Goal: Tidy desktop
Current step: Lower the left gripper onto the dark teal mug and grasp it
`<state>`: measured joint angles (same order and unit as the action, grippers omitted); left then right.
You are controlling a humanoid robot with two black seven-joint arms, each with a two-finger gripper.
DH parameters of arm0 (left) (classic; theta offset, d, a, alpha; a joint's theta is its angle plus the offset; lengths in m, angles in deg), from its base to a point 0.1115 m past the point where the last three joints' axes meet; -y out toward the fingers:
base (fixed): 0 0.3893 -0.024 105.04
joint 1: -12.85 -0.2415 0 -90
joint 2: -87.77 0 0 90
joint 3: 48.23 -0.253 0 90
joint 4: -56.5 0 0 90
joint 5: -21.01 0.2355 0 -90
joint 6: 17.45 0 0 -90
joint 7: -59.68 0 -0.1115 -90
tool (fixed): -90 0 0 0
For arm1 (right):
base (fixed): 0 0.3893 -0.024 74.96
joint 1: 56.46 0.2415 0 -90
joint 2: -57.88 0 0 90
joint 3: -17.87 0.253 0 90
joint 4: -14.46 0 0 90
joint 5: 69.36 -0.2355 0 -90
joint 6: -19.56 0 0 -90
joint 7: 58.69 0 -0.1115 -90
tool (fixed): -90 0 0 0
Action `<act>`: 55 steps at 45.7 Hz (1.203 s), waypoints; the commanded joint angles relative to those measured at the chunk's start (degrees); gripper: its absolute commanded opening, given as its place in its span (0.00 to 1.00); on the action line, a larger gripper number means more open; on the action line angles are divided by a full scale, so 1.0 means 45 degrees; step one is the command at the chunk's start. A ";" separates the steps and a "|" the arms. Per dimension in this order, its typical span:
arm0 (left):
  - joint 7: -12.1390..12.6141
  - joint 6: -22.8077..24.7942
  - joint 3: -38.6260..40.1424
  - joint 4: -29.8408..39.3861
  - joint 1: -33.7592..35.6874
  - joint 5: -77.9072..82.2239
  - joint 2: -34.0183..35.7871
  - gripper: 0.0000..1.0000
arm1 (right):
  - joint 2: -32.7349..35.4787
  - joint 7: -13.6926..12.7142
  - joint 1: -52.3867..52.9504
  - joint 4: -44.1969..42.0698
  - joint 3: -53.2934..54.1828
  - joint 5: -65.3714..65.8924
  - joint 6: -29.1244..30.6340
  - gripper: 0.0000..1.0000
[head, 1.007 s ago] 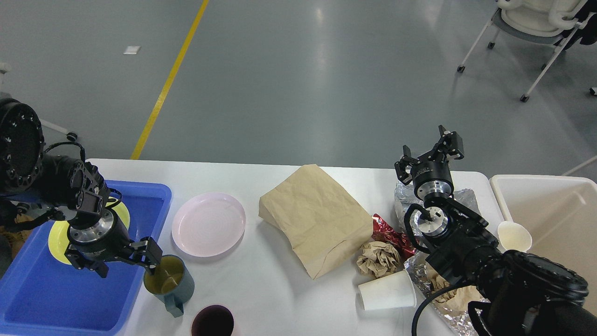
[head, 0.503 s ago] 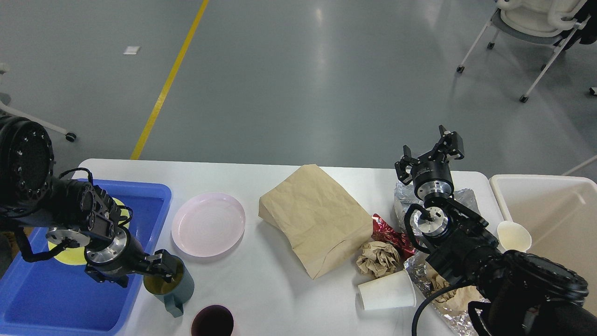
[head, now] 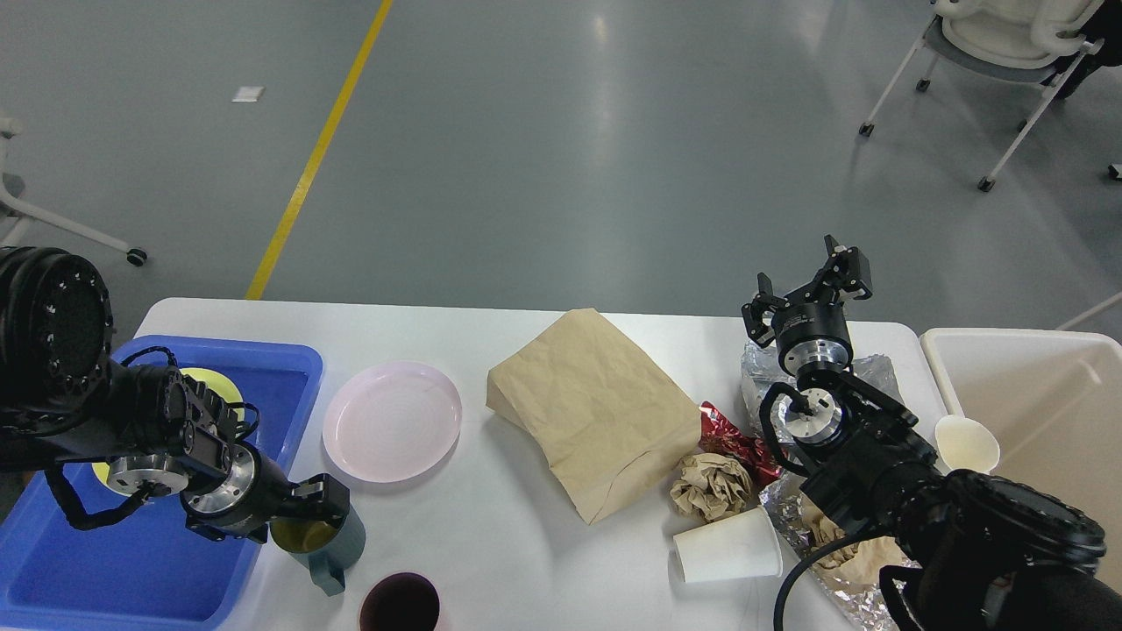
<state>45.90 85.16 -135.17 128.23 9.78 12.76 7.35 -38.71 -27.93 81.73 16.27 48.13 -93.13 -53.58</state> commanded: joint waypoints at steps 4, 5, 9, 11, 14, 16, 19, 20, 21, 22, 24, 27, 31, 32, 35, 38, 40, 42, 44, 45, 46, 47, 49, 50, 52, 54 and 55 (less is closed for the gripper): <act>0.0016 -0.0459 0.0004 -0.0001 -0.0217 -0.0042 -0.0001 0.88 | 0.0000 0.0000 0.0014 0.0007 0.0015 0.0007 0.0004 1.00; 0.0016 -0.0459 0.0004 -0.0001 -0.0217 -0.0042 -0.0001 0.88 | 0.0000 0.0000 0.0014 -0.0012 0.0015 0.0007 -0.0016 1.00; 0.0016 -0.0459 -0.0035 -0.0001 -0.0217 -0.0062 -0.0001 0.84 | 0.0000 0.0000 0.0014 -0.0012 0.0015 0.0007 0.0004 1.00; 0.0016 -0.0459 -0.0035 -0.0001 -0.0236 -0.0043 -0.0001 0.78 | 0.0000 0.0000 0.0014 -0.0012 0.0015 0.0007 0.0004 1.00; 0.0016 -0.0439 -0.0035 0.0018 -0.0236 -0.0042 -0.0021 0.71 | 0.0000 0.0000 0.0014 0.0007 0.0015 0.0007 0.0004 1.00; 0.0016 -0.0439 -0.0035 0.0018 -0.0314 -0.0042 -0.0021 0.71 | 0.0000 0.0000 0.0014 0.0007 0.0015 -0.0012 0.0004 1.00; 0.0016 -0.0439 -0.0016 0.0018 -0.0392 -0.0042 -0.0021 0.71 | 0.0000 0.0000 0.0014 0.0007 0.0015 0.0007 -0.0016 1.00; 0.0016 -0.0420 -0.0035 0.0038 -0.0412 -0.0042 -0.0021 0.71 | 0.0000 0.0000 -0.0006 0.0007 -0.0004 0.0007 0.0004 1.00; 0.0016 -0.0401 -0.0035 0.0038 -0.0412 -0.0042 -0.0040 0.71 | 0.0000 0.0000 0.0013 0.0007 0.0015 -0.0012 0.0004 1.00; 0.0016 -0.0400 -0.0035 0.0038 -0.0431 -0.0042 -0.0040 0.71 | 0.0000 0.0000 0.0014 0.0007 0.0015 0.0007 0.0004 1.00; 0.0016 -0.0400 -0.0035 0.0038 -0.0431 -0.0042 -0.0040 0.71 | 0.0000 0.0000 0.0014 0.0007 -0.0004 0.0007 0.0004 1.00; 0.0035 -0.0420 -0.0035 0.0038 -0.0451 -0.0042 -0.0021 0.71 | 0.0000 0.0000 0.0014 0.0007 -0.0004 0.0007 0.0004 1.00; 0.0016 -0.0459 -0.0035 0.0038 -0.0510 -0.0042 -0.0021 0.69 | 0.0000 0.0000 0.0014 0.0007 0.0015 0.0007 0.0004 1.00; 0.0016 -0.0440 -0.0035 0.0038 -0.0510 -0.0042 -0.0021 0.68 | 0.0000 0.0000 0.0014 -0.0012 0.0015 0.0007 0.0004 1.00; 0.0016 -0.0478 -0.0035 0.0038 -0.0529 -0.0042 -0.0021 0.61 | 0.0000 0.0000 0.0014 0.0007 -0.0004 0.0007 0.0004 1.00; 0.0016 -0.0459 -0.0035 0.0038 -0.0549 -0.0042 -0.0040 0.55 | 0.0000 0.0000 0.0014 0.0007 -0.0004 -0.0012 0.0004 1.00; 0.0016 -0.0478 -0.0035 0.0038 -0.0607 -0.0042 -0.0040 0.53 | 0.0000 0.0000 0.0014 0.0007 0.0015 0.0007 -0.0016 1.00; 0.0016 -0.0478 -0.0035 0.0038 -0.0627 -0.0042 -0.0040 0.49 | 0.0000 0.0000 0.0014 0.0007 -0.0004 0.0007 0.0004 1.00; 0.0016 -0.0459 -0.0035 0.0038 -0.0627 -0.0042 -0.0040 0.45 | 0.0000 0.0000 0.0014 -0.0012 0.0015 0.0007 0.0004 1.00; 0.0016 -0.0459 -0.0035 0.0038 -0.0627 -0.0042 -0.0040 0.42 | 0.0000 0.0000 -0.0006 0.0007 -0.0004 -0.0012 0.0004 1.00; 0.0035 -0.0459 -0.0035 0.0038 -0.0627 -0.0042 -0.0021 0.40 | 0.0000 0.0000 0.0013 0.0007 0.0015 0.0007 0.0004 1.00; 0.0016 -0.0459 -0.0035 0.0038 -0.0627 -0.0042 -0.0021 0.37 | 0.0000 0.0000 0.0014 0.0007 -0.0004 0.0007 0.0004 1.00; 0.0016 -0.0478 -0.0035 0.0038 -0.0627 -0.0042 -0.0021 0.31 | 0.0000 0.0000 0.0014 0.0007 0.0015 0.0007 0.0004 1.00; 0.0016 -0.0478 -0.0035 0.0038 -0.0627 -0.0042 -0.0021 0.29 | 0.0000 0.0000 0.0014 0.0007 -0.0004 -0.0012 0.0004 1.00; 0.0016 -0.0498 -0.0035 0.0038 -0.0627 -0.0042 -0.0021 0.26 | 0.0000 0.0000 0.0014 -0.0012 0.0015 0.0007 0.0004 1.00; 0.0016 -0.0498 -0.0035 0.0038 -0.0627 -0.0042 -0.0001 0.22 | 0.0000 0.0000 0.0014 0.0007 0.0015 0.0007 0.0004 1.00; 0.0016 -0.0479 -0.0035 0.0038 -0.0627 -0.0042 -0.0001 0.21 | 0.0000 0.0000 0.0014 0.0007 0.0015 0.0007 0.0004 1.00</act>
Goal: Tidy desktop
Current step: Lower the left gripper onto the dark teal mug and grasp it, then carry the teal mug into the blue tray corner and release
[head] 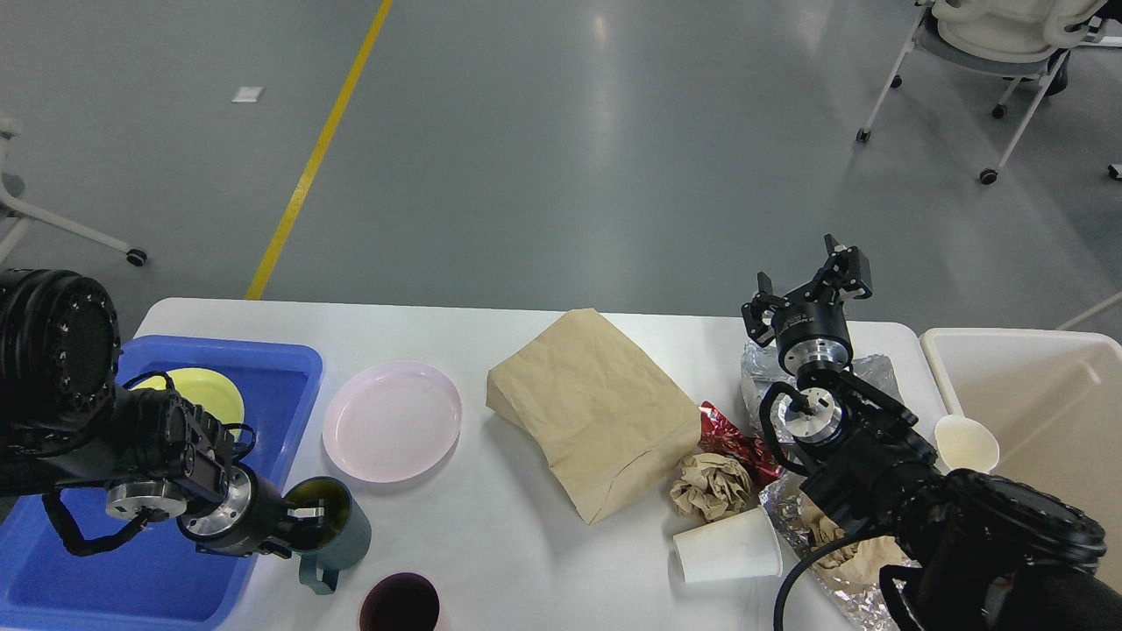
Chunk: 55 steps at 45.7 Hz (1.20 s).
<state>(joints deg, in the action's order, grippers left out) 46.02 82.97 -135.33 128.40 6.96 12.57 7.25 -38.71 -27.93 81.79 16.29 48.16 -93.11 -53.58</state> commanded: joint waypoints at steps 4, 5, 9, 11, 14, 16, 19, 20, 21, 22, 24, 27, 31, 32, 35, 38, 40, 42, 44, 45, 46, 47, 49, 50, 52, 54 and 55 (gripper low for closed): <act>-0.0010 0.0008 0.0001 -0.0001 0.0000 0.0000 0.0022 0.14 | 0.0000 0.0000 0.0000 0.0003 0.0009 -0.0016 0.0004 1.00; -0.0010 0.0008 0.0001 -0.0001 0.0000 0.0000 0.0042 0.11 | 0.0000 0.0000 0.0000 0.0003 0.0009 -0.0016 0.0004 1.00; -0.0029 -0.0011 0.0001 -0.0001 0.0019 0.0000 0.0081 0.00 | 0.0000 0.0000 0.0000 0.0003 0.0009 -0.0016 0.0004 1.00; -0.0030 0.0008 0.0001 -0.0001 0.0077 0.0000 0.0139 0.00 | 0.0000 0.0000 0.0000 0.0003 0.0009 0.0003 0.0004 1.00; -0.0068 0.0008 -0.0097 -0.0001 0.0098 0.0000 0.0159 0.00 | 0.0000 0.0000 0.0000 0.0003 0.0009 0.0003 0.0004 1.00; -0.0069 0.0008 -0.0136 -0.0020 0.0156 0.0000 0.0179 0.00 | 0.0000 0.0000 0.0000 0.0003 0.0009 0.0003 0.0004 1.00; -0.0069 0.0028 -0.0175 -0.0020 0.0195 0.0000 0.0198 0.00 | 0.0000 0.0000 0.0000 0.0003 0.0009 0.0003 0.0004 1.00; -0.0069 0.0028 -0.0194 -0.0020 0.0215 0.0000 0.0198 0.00 | 0.0000 0.0000 0.0000 0.0003 0.0009 -0.0016 0.0004 1.00; -0.0088 0.0047 -0.0194 -0.0020 0.0234 0.0000 0.0198 0.00 | 0.0000 0.0000 0.0000 0.0003 0.0009 0.0003 0.0004 1.00; -0.0088 0.0047 -0.0194 -0.0020 0.0234 0.0000 0.0198 0.00 | 0.0000 0.0000 0.0000 0.0003 0.0009 0.0003 0.0004 1.00; -0.0088 0.0047 -0.0194 -0.0001 0.0234 0.0019 0.0198 0.00 | 0.0000 0.0000 0.0000 0.0003 0.0009 0.0003 0.0004 1.00; -0.0088 0.0106 -0.0194 -0.0001 0.0234 0.0019 0.0198 0.00 | 0.0000 0.0000 0.0000 0.0003 0.0009 0.0003 0.0004 1.00; -0.0088 0.0223 -0.0194 -0.0001 0.0312 0.0019 0.0198 0.00 | 0.0000 0.0000 0.0000 0.0003 0.0009 0.0003 0.0004 1.00; -0.0088 0.0281 -0.0194 -0.0001 0.0390 0.0019 0.0198 0.00 | 0.0000 0.0000 0.0000 0.0003 0.0009 -0.0016 -0.0016 1.00; -0.0108 0.0671 -0.0194 -0.0001 0.0605 0.0039 0.0295 0.00 | 0.0000 0.0000 0.0000 0.0003 0.0009 0.0003 0.0004 1.00; -0.0225 0.1567 -0.0194 -0.0001 0.1053 0.0039 0.0704 0.00 | 0.0000 0.0000 0.0000 0.0003 0.0009 -0.0016 0.0004 1.00; -0.0264 0.2426 -0.0194 -0.0001 0.1463 0.0078 0.1095 0.00 | 0.0000 0.0000 0.0000 0.0003 0.0009 0.0003 0.0004 1.00; -0.0264 0.3344 -0.0194 -0.0020 0.1912 0.0156 0.1427 0.00 | 0.0000 0.0000 0.0000 0.0003 0.0009 0.0003 0.0004 1.00; -0.0283 0.4145 -0.0233 -0.0020 0.2419 0.0234 0.1778 0.00 | 0.0000 0.0000 0.0000 0.0003 0.0009 0.0003 0.0004 1.00; -0.0283 0.4478 -0.0330 -0.0020 0.2673 0.0292 0.1974 0.00 | 0.0000 0.0000 0.0000 0.0003 0.0009 0.0003 0.0004 1.00; -0.0283 0.4752 -0.0505 -0.0020 0.2927 0.0370 0.2130 0.00 | 0.0000 0.0000 0.0000 -0.0016 0.0009 0.0003 0.0004 1.00; -0.0303 0.5025 -0.0720 -0.0020 0.3181 0.0468 0.2306 0.00 | 0.0000 0.0000 0.0000 0.0003 0.0009 0.0003 0.0004 1.00; -0.0342 0.5495 -0.1091 -0.0040 0.3708 0.0702 0.2580 0.00 | 0.0000 0.0000 0.0000 0.0003 0.0009 0.0003 0.0004 1.00; -0.0381 0.5671 -0.1267 -0.0040 0.3962 0.0858 0.2716 0.00 | 0.0000 0.0000 0.0000 0.0003 0.0009 -0.0016 0.0004 1.00; -0.0556 0.6061 -0.1521 -0.0059 0.4451 0.1248 0.2970 0.00 | 0.0000 0.0000 0.0000 0.0003 0.0009 0.0003 0.0004 1.00; -0.0809 0.6568 -0.1833 -0.0079 0.4900 0.1755 0.3205 0.00 | 0.0000 0.0000 0.0000 0.0003 0.0009 0.0003 0.0004 1.00; -0.0966 0.6842 -0.2028 -0.0079 0.5134 0.2067 0.3322 0.00 | 0.0000 0.0000 0.0000 0.0003 0.0009 -0.0016 0.0004 1.00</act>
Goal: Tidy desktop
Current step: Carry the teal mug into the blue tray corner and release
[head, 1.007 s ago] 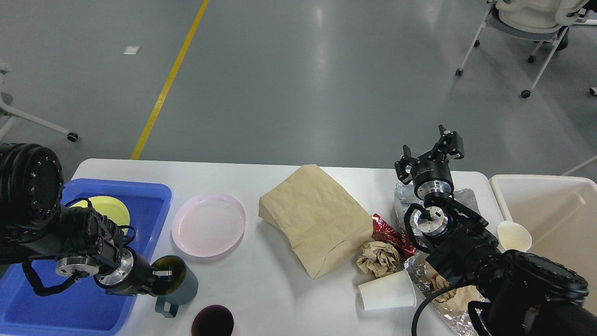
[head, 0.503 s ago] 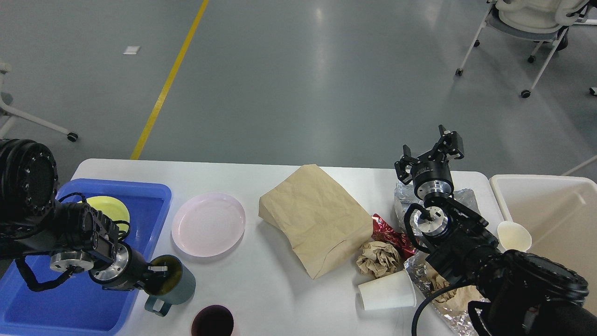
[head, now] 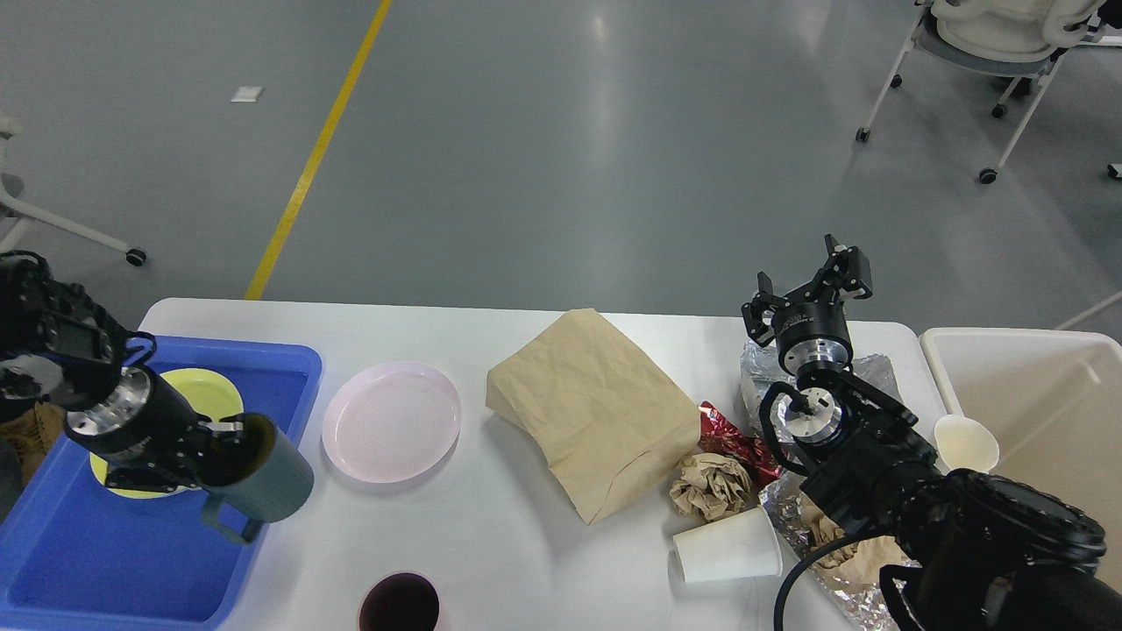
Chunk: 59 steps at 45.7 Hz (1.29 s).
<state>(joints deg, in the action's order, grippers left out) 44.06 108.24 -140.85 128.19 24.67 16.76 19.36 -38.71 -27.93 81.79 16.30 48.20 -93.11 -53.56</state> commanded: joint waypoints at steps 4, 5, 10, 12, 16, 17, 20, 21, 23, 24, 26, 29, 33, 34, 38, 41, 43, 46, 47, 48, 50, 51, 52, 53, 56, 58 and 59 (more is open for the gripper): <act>-0.1234 0.2613 -0.1446 -0.0031 0.2272 0.2523 0.0866 0.00 | 0.0000 0.0000 0.0000 0.0000 0.0000 -0.0016 0.0000 1.00; -0.1352 0.2945 -0.1622 -0.0031 0.2526 0.2817 0.0886 0.00 | 0.0000 0.0000 0.0000 0.0000 0.0000 0.0003 0.0000 1.00; -0.1666 0.3944 -0.2598 -0.0070 0.3602 0.4068 0.1237 0.00 | 0.0000 0.0000 0.0000 0.0000 0.0000 0.0003 0.0000 1.00; -0.1666 0.3984 -0.2949 -0.0109 0.3817 0.4322 0.1451 0.00 | 0.0000 0.0000 0.0000 -0.0019 0.0000 0.0003 0.0000 1.00; -0.1705 0.3965 -0.3517 -0.0245 0.4052 0.4675 0.1725 0.00 | 0.0000 0.0000 -0.0020 0.0000 0.0000 0.0003 0.0000 1.00; -0.1705 0.3906 -0.3595 -0.0245 0.4052 0.4714 0.1784 0.00 | 0.0000 0.0000 0.0000 -0.0019 0.0000 -0.0016 0.0000 1.00; -0.1705 0.3595 -0.3655 -0.0285 0.3916 0.4734 0.2077 0.00 | 0.0000 0.0000 0.0000 0.0000 0.0000 0.0003 0.0000 1.00; -0.1685 0.3419 -0.3635 -0.0285 0.3838 0.4734 0.2174 0.00 | 0.0000 0.0000 0.0000 0.0000 0.0000 0.0003 -0.0019 1.00; -0.1646 0.2971 -0.3577 -0.0265 0.3566 0.4734 0.2447 0.00 | 0.0000 0.0000 -0.0020 -0.0019 0.0000 0.0003 -0.0019 1.00; -0.1607 0.2698 -0.3499 -0.0265 0.3313 0.4734 0.2642 0.00 | 0.0000 0.0000 -0.0020 0.0000 0.0000 0.0003 0.0000 1.00; -0.1529 0.1996 -0.3343 -0.0285 0.2630 0.4695 0.3130 0.00 | 0.0000 0.0000 -0.0020 -0.0019 -0.0020 0.0003 -0.0019 1.00; -0.1471 0.0299 -0.2933 -0.0440 0.1400 0.4695 0.3678 0.00 | 0.0000 0.0000 -0.0020 0.0000 -0.0020 0.0003 -0.0019 1.00; -0.1412 -0.2221 -0.2562 -0.1025 -0.0630 0.4598 0.4186 0.00 | 0.0000 0.0000 -0.0020 0.0000 -0.0020 0.0003 -0.0020 1.00; -0.1431 -0.2691 -0.2445 -0.1239 -0.1138 0.4558 0.4264 0.00 | 0.0000 0.0000 -0.0020 0.0000 -0.0020 -0.0016 -0.0020 1.00; -0.1412 -0.3730 -0.1509 -0.2060 -0.2761 0.4480 0.4752 0.00 | 0.0000 0.0000 -0.0020 -0.0019 -0.0020 0.0003 0.0000 1.00; -0.1315 -0.3751 -0.0591 -0.2490 -0.3427 0.4480 0.5240 0.00 | 0.0000 0.0000 -0.0020 -0.0019 -0.0020 0.0003 -0.0019 1.00; -0.1101 -0.3770 -0.0063 -0.2686 -0.3700 0.4480 0.5572 0.00 | 0.0000 0.0000 -0.0020 -0.0019 -0.0020 0.0003 -0.0020 1.00; -0.0593 -0.3867 0.0621 -0.2998 -0.3916 0.4480 0.5924 0.00 | 0.0000 0.0000 -0.0020 -0.0019 -0.0020 0.0003 -0.0020 1.00; -0.0398 -0.3887 0.0797 -0.3115 -0.3955 0.4460 0.6022 0.00 | 0.0000 0.0000 -0.0020 -0.0019 -0.0020 0.0003 -0.0020 1.00; -0.0222 -0.3907 0.0973 -0.3252 -0.4033 0.4460 0.6120 0.00 | 0.0000 0.0000 -0.0020 -0.0019 -0.0020 0.0003 -0.0020 1.00; 0.0013 -0.3965 0.1266 -0.3525 -0.4364 0.4441 0.6296 0.00 | 0.0000 0.0000 -0.0020 -0.0019 -0.0020 -0.0016 -0.0020 1.00; 0.0053 -0.4043 0.1441 -0.3681 -0.4598 0.4460 0.6374 0.00 | 0.0000 0.0000 -0.0020 -0.0019 -0.0020 0.0003 -0.0020 1.00; 0.0072 -0.4102 0.1636 -0.3838 -0.4832 0.4441 0.6394 0.00 | 0.0000 0.0000 -0.0020 -0.0019 -0.0020 0.0003 -0.0020 1.00; 0.0111 -0.4160 0.1851 -0.3975 -0.5067 0.4441 0.6394 0.00 | 0.0000 0.0000 -0.0020 -0.0019 -0.0020 0.0003 -0.0020 1.00; 0.0151 -0.4336 0.2535 -0.4404 -0.5770 0.4460 0.6414 0.00 | 0.0019 0.0000 -0.0020 -0.0019 -0.0020 0.0003 -0.0020 1.00; 0.0170 -0.4356 0.2887 -0.4717 -0.6161 0.4460 0.6414 0.00 | 0.0000 0.0000 -0.0020 -0.0019 -0.0020 -0.0016 -0.0020 1.00; 0.0190 -0.4356 0.3024 -0.4834 -0.6317 0.4460 0.6414 0.00 | 0.0000 0.0000 -0.0020 -0.0019 -0.0020 0.0003 -0.0020 1.00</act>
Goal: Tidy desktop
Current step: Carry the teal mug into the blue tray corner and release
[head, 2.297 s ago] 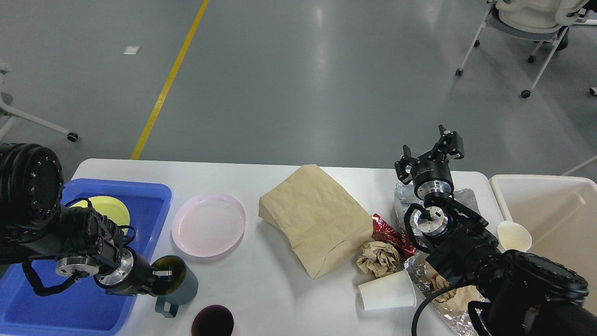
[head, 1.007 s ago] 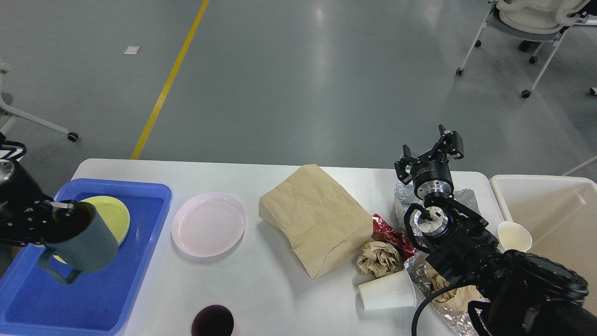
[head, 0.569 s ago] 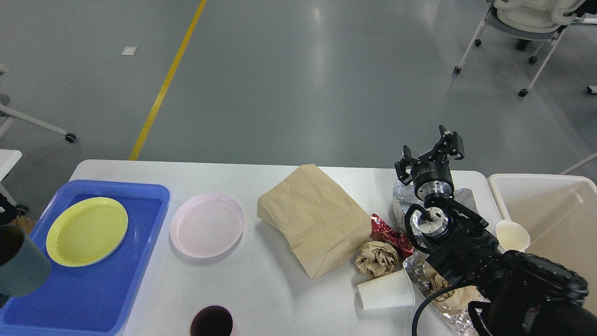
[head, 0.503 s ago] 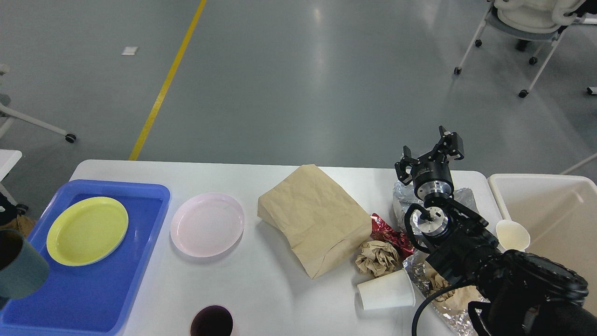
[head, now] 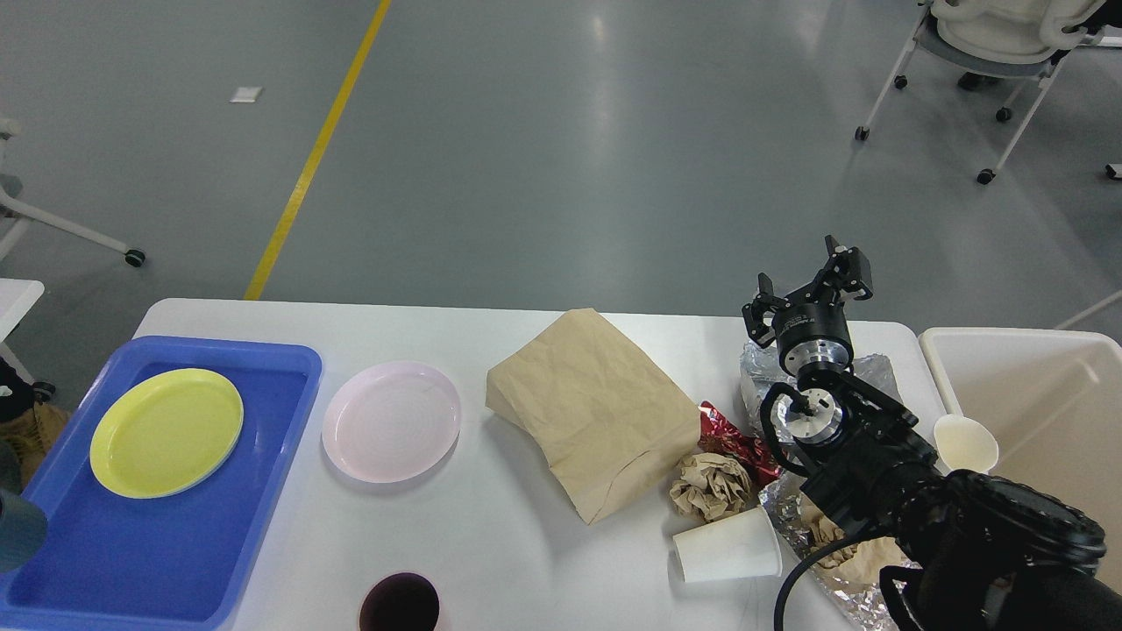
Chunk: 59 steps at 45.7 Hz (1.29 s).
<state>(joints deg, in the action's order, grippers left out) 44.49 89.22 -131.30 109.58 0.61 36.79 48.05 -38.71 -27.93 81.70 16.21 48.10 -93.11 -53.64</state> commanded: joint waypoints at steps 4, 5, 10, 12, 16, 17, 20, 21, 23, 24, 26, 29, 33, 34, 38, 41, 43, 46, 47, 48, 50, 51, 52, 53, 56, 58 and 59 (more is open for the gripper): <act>0.0290 -0.0227 0.1350 -0.1168 -0.1421 -0.0009 0.0037 0.00 | -0.0001 0.0000 0.0001 0.0001 0.0001 0.0003 -0.0001 1.00; 0.0329 -0.0305 0.1544 -0.1266 -0.1576 -0.0009 0.0037 0.00 | 0.0019 0.0000 0.0001 0.0001 0.0001 0.0003 -0.0001 1.00; 0.0329 -0.0579 0.2482 -0.1325 -0.2182 -0.0029 0.0037 0.00 | -0.0001 0.0000 0.0001 0.0001 0.0001 0.0003 -0.0001 1.00; 0.0349 -0.0618 0.2834 -0.1325 -0.2397 -0.0029 0.0037 0.00 | -0.0001 0.0000 0.0001 0.0001 0.0001 0.0003 -0.0001 1.00; 0.0349 -0.0618 0.3186 -0.1325 -0.2632 -0.0029 0.0037 0.00 | 0.0019 0.0000 0.0001 0.0001 0.0001 0.0003 -0.0001 1.00; 0.0368 -0.0599 0.3206 -0.1325 -0.2652 -0.0029 0.0017 0.00 | -0.0001 0.0000 0.0001 0.0001 0.0001 0.0003 -0.0001 1.00; 0.0369 -0.0540 0.3206 -0.1325 -0.2710 -0.0009 -0.0041 0.00 | -0.0001 0.0000 0.0001 0.0001 0.0001 0.0003 -0.0001 1.00; 0.0369 -0.0521 0.3206 -0.1325 -0.2749 -0.0009 -0.0061 0.00 | -0.0001 0.0000 0.0001 0.0001 0.0001 0.0003 -0.0001 1.00; 0.0388 -0.0501 0.3206 -0.1306 -0.2847 -0.0009 -0.0080 0.00 | -0.0001 0.0000 0.0001 0.0001 0.0001 0.0003 -0.0001 1.00; 0.0427 -0.0501 0.3206 -0.1325 -0.2905 -0.0009 -0.0080 0.00 | -0.0001 0.0000 0.0001 0.0001 0.0001 0.0003 -0.0001 1.00; 0.0447 -0.0501 0.3226 -0.1325 -0.2984 -0.0009 -0.0080 0.00 | -0.0001 0.0000 0.0001 0.0001 0.0001 -0.0016 -0.0001 1.00; 0.0447 -0.0521 0.3226 -0.1325 -0.3004 -0.0009 -0.0080 0.00 | 0.0019 0.0000 0.0001 0.0001 0.0001 0.0003 -0.0001 1.00; 0.0447 -0.0501 0.3226 -0.1325 -0.3004 -0.0009 -0.0080 0.00 | -0.0001 0.0000 0.0001 0.0001 0.0001 0.0003 -0.0001 1.00; 0.0466 -0.0521 0.3207 -0.1325 -0.3004 -0.0009 -0.0080 0.00 | 0.0019 0.0000 0.0021 0.0001 0.0001 0.0003 -0.0001 1.00; 0.0466 -0.0521 0.3207 -0.1325 -0.3004 -0.0009 -0.0080 0.12 | -0.0001 0.0000 0.0001 0.0001 0.0001 -0.0016 -0.0001 1.00; 0.0486 -0.0521 0.3206 -0.1325 -0.3004 -0.0009 -0.0100 0.26 | -0.0001 0.0000 0.0001 0.0001 0.0001 0.0003 -0.0001 1.00; 0.0486 -0.0501 0.3206 -0.1325 -0.3004 -0.0009 -0.0119 0.28 | -0.0001 0.0000 0.0001 0.0001 0.0001 -0.0016 -0.0001 1.00; 0.0486 -0.0521 0.3206 -0.1325 -0.3004 -0.0009 -0.0119 0.32 | -0.0001 0.0000 0.0001 0.0001 0.0001 0.0003 -0.0001 1.00; 0.0486 -0.0540 0.3206 -0.1325 -0.3004 -0.0009 -0.0119 0.34 | -0.0001 0.0000 0.0001 0.0001 0.0001 0.0003 -0.0001 1.00; 0.0486 -0.0560 0.3226 -0.1325 -0.2984 -0.0009 -0.0119 0.36 | -0.0001 0.0000 0.0001 0.0001 0.0001 -0.0016 -0.0001 1.00; 0.0486 -0.0599 0.3226 -0.1325 -0.2984 -0.0009 -0.0119 0.40 | -0.0001 0.0000 0.0001 0.0001 0.0001 0.0003 -0.0001 1.00; 0.0486 -0.0580 0.3226 -0.1325 -0.2984 -0.0009 -0.0119 0.41 | -0.0001 0.0000 0.0001 0.0001 0.0001 0.0003 -0.0001 1.00; 0.0486 -0.0579 0.3226 -0.1325 -0.2984 -0.0009 -0.0119 0.43 | -0.0001 0.0000 0.0001 0.0001 0.0001 0.0003 -0.0001 1.00; 0.0486 -0.0618 0.3226 -0.1325 -0.2984 -0.0009 -0.0119 0.46 | 0.0019 0.0000 0.0001 0.0001 0.0001 0.0003 -0.0001 1.00; 0.0466 -0.0618 0.3265 -0.1325 -0.2984 -0.0010 -0.0119 0.53 | -0.0001 0.0000 0.0001 0.0001 0.0001 0.0003 -0.0001 1.00; 0.0466 -0.0638 0.3265 -0.1325 -0.2965 -0.0029 -0.0100 0.59 | -0.0001 0.0000 0.0001 0.0001 0.0001 0.0003 -0.0001 1.00; 0.0466 -0.0638 0.3284 -0.1325 -0.2965 -0.0029 -0.0100 0.63 | -0.0001 0.0000 0.0001 0.0001 0.0001 0.0003 -0.0001 1.00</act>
<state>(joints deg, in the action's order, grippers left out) 46.68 86.49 -116.70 103.61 -12.82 36.74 47.51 -38.70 -27.93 81.70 16.21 48.11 -93.11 -53.65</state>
